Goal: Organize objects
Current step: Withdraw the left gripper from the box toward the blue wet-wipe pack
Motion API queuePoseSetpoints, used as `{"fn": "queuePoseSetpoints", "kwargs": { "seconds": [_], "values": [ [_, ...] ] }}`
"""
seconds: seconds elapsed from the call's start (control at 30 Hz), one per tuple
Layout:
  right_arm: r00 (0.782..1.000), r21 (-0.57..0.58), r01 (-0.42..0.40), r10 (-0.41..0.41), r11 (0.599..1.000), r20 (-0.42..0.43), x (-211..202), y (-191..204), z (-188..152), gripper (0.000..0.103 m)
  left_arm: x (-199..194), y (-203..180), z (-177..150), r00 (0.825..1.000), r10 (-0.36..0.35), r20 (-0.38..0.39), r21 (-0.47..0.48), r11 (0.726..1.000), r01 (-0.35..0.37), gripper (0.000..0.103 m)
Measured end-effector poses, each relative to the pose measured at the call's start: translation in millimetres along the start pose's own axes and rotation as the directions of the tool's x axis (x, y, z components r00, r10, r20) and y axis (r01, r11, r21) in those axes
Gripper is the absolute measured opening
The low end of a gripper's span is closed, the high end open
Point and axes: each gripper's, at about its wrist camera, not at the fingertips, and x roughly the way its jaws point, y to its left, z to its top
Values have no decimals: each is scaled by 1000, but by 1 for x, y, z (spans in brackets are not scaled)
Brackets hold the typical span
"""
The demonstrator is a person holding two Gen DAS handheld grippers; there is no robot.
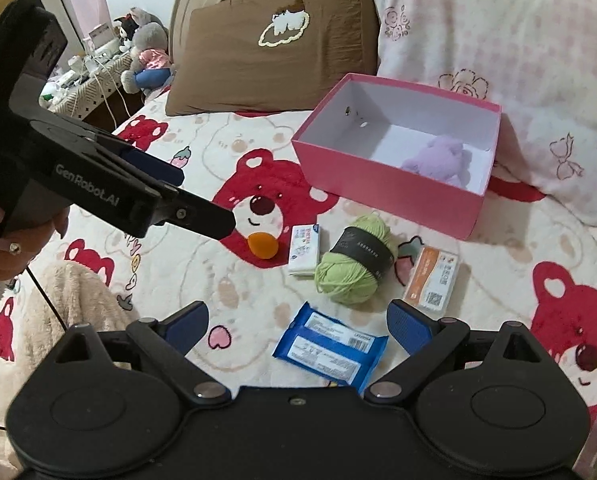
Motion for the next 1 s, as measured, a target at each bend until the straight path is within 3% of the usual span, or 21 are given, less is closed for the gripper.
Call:
{"fn": "queuePoseSetpoints", "kwargs": {
  "seconds": [0.13,0.57,0.7,0.83,1.0],
  "values": [
    [1000,19,-15,15,1000,-15,6,0,-12,97,6,-5,-15,1000,-13,-20,10,1000,13,101],
    [992,82,75,-66,994,-108,32,-28,-40,96,39,-7,-60,997,-27,-70,7,1000,27,101],
    [989,180,76,-51,981,-141,46,-45,-45,94,50,-4,-69,998,-51,-43,-22,999,50,101],
    [985,273,91,-46,958,-164,59,-61,-51,92,62,-1,-77,999,-32,-26,-24,999,32,99],
    [984,356,74,-10,932,-176,73,-74,-56,87,88,8,-83,998,-45,-36,-60,997,43,98]
  ]
}}
